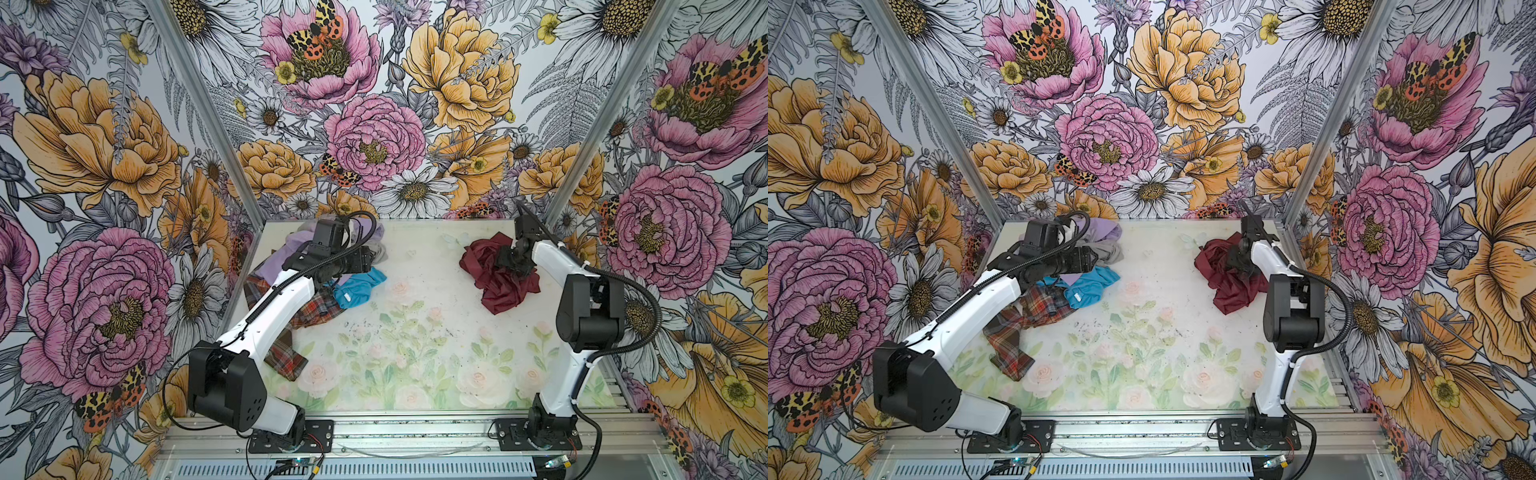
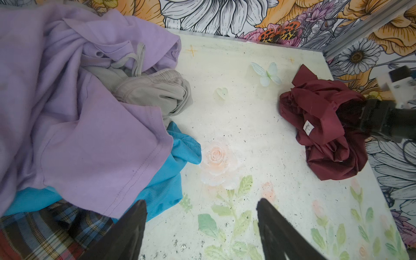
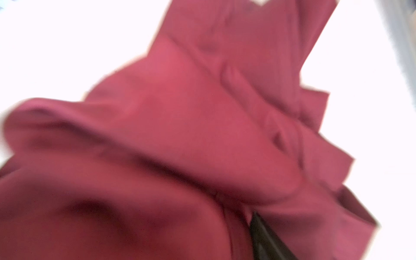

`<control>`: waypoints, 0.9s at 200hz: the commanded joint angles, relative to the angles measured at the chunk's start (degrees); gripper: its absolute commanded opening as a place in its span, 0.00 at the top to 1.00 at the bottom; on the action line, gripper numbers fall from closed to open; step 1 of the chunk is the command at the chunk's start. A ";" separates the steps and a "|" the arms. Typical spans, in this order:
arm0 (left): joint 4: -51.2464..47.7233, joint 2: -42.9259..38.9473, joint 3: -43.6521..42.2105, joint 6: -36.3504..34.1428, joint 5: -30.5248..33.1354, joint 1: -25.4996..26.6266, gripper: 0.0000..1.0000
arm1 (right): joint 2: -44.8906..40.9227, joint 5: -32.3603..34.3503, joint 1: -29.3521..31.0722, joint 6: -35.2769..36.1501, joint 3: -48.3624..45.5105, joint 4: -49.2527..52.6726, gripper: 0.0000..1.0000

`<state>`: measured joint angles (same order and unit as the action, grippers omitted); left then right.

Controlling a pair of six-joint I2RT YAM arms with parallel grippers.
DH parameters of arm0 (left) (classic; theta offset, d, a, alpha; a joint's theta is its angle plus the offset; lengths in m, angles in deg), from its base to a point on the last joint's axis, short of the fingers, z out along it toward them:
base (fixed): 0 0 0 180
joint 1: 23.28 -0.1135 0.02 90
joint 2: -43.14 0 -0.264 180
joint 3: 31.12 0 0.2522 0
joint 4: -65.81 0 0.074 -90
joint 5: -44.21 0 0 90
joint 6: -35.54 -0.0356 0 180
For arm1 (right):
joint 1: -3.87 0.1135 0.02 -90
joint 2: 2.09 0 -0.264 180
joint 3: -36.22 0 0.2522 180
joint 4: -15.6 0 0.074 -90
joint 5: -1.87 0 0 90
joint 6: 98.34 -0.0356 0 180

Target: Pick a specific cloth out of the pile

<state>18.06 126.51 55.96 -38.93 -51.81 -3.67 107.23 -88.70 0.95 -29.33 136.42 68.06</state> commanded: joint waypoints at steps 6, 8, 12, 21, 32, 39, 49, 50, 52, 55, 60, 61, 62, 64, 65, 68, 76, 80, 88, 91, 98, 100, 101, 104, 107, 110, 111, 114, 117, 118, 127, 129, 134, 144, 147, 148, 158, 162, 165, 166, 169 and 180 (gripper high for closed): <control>1.34 0.65 -1.06 -1.81 1.04 -0.72 0.21 | -6.66 -2.13 0.37 0.80 -0.21 0.60 0.25; 1.34 0.63 -1.00 -1.82 1.11 -0.72 0.21 | -7.01 -2.21 0.37 0.78 -0.23 0.59 0.25; 1.37 0.57 -1.10 -1.86 1.23 -0.81 0.21 | -7.65 -2.30 0.37 0.78 -0.26 0.67 0.24; 1.39 0.48 -1.13 -1.97 1.43 -0.94 0.21 | -8.82 -2.87 0.41 0.70 -0.26 0.57 0.21; 1.37 0.43 -1.25 -2.25 2.12 -1.22 0.20 | -10.07 -3.50 0.40 0.65 0.04 0.55 0.19; 1.59 0.32 -1.34 -2.40 2.52 -1.30 0.20 | -11.06 -3.94 0.37 0.69 0.18 0.44 0.19; 2.14 0.00 -1.87 -2.55 3.25 -1.54 0.19 | -12.57 -4.15 0.46 0.71 0.40 0.46 0.18; 2.21 -0.07 -1.95 -2.58 3.27 -1.61 0.19 | -12.78 -4.20 0.46 0.70 0.44 0.44 0.18; 2.36 -0.12 -2.04 -2.56 3.36 -1.67 0.19 | -13.11 -4.24 0.57 0.74 0.48 0.42 0.18; 2.62 -0.28 -2.20 -2.57 3.58 -1.73 0.19 | -13.61 -4.45 0.58 0.88 0.57 0.41 0.18; 3.00 -0.55 -2.52 -2.57 3.68 -1.98 0.19 | -14.41 -4.59 0.55 1.10 0.56 0.34 0.17; 3.12 -0.56 -2.54 -2.59 3.80 -2.01 0.18 | -14.49 -4.60 0.55 1.12 0.61 0.33 0.17; 3.27 -0.66 -2.60 -2.56 3.86 -2.03 0.18 | -14.71 -4.60 0.59 1.12 0.64 0.33 0.17; 3.40 -0.78 -2.75 -2.60 4.07 -2.10 0.18 | -15.07 -4.61 0.64 1.15 0.66 0.26 0.17; 3.54 -0.85 -2.79 -2.60 4.17 -2.11 0.18 | -15.21 -4.61 0.64 1.23 0.66 0.25 0.17; 3.71 -1.04 -3.09 -2.59 4.47 -2.19 0.17 | -15.75 -4.62 0.68 1.36 0.69 0.29 0.17; 4.43 -1.63 -3.55 -2.72 5.10 -2.37 0.13 | -17.02 -4.34 0.90 1.90 0.58 0.28 0.15; 4.82 -1.94 -3.88 -2.98 5.23 -2.47 0.10 | -17.88 -4.02 1.05 2.26 0.44 0.26 0.15; 5.54 -2.69 -4.50 -3.07 5.91 -2.65 0.06 | -19.53 -3.46 1.31 3.05 -0.13 -0.31 0.13; 5.89 -3.02 -4.70 -3.07 6.12 -2.73 0.05 | -20.16 -3.13 1.41 3.27 -0.47 -0.56 0.12; 6.79 -3.74 -5.50 -3.20 6.74 -2.87 0.02 | -21.67 -2.54 1.63 3.98 -1.08 -0.92 0.11; 7.07 -3.99 -5.70 -3.26 6.84 -2.93 0.01 | -22.08 -2.38 1.70 4.13 -1.29 -1.02 0.11; 7.31 -4.13 -5.80 -3.29 6.96 -2.92 0.01 | -22.28 -2.30 1.69 4.26 -1.41 -1.09 0.11; 7.74 -4.44 -6.14 -3.27 7.17 -2.96 0.01 | -22.86 -2.12 1.81 4.65 -1.75 -1.35 0.10; 8.26 -4.91 -6.55 -3.35 7.43 -3.00 0.01 | -23.50 -1.88 1.90 4.91 -2.12 -1.61 0.10; 8.87 -5.34 -7.00 -3.44 7.68 -3.08 0.01 | -24.36 -1.56 2.02 5.21 -2.55 -1.99 0.09; 9.09 -5.47 -7.11 -3.51 7.77 -3.09 0.01 | -24.47 -1.50 2.07 5.28 -2.70 -2.11 0.09; 9.76 -5.94 -7.57 -3.57 7.95 -3.13 0.01 | -25.43 -1.16 2.13 5.61 -3.25 -2.58 0.08; 10.46 -6.39 -8.05 -3.58 8.14 -3.32 0.01 | -26.23 -0.74 2.25 5.87 -3.72 -3.03 0.07; 10.71 -6.56 -8.21 -3.58 8.18 -3.38 0.01 | -26.51 -0.56 2.28 5.96 -3.95 -3.20 0.07; 13.00 -8.06 -9.87 -3.59 8.84 -3.71 0.01 | -29.13 0.47 2.52 6.76 -6.09 -5.30 0.05; 13.50 -8.43 -10.22 -3.64 9.05 -3.82 0.01 | -29.86 0.59 2.51 6.85 -6.63 -5.76 0.05; 14.68 -9.25 -11.07 -3.66 9.45 -4.09 0.01 | -31.44 0.83 2.55 7.02 -8.09 -7.13 0.04; 16.64 -10.83 -12.69 -3.84 10.59 -4.67 0.01 | -34.44 1.07 2.63 7.41 -10.82 -9.99 0.02; 17.29 -11.30 -13.08 -3.96 11.13 -4.79 0.01 | -35.43 1.25 2.65 7.52 -11.58 -10.85 0.01; 17.52 -11.43 -13.23 -3.99 11.30 -4.87 0.01 | -35.59 1.31 2.65 7.49 -11.83 -11.15 0.01; 19.63 -13.14 -14.96 -4.59 13.14 -5.18 0.01 | -38.44 1.91 2.78 7.76 -14.05 -13.46 0.01; 20.59 -13.79 -15.67 -4.82 14.00 -5.28 0.01 | -39.55 2.06 2.81 7.98 -15.05 -14.44 0.01; 21.30 -14.16 -16.26 -5.04 14.76 -5.29 0.01 | -40.13 2.25 2.83 8.12 -15.71 -15.09 0.01; 21.63 -14.31 -16.53 -5.10 14.96 -5.29 0.01 | -40.60 2.34 2.83 8.14 -15.96 -15.38 0.01; 22.41 -14.85 -17.17 -5.28 15.81 -5.28 0.01 | -41.53 2.66 2.91 8.27 -16.67 -15.94 0.01; 25.63 -16.49 -19.61 -5.39 19.15 -5.37 0.01 | -44.30 4.29 3.07 8.66 -19.39 -18.64 0.01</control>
<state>34.58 112.98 40.27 -42.52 -40.40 -8.50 67.78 -88.14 3.55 -22.73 121.36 57.54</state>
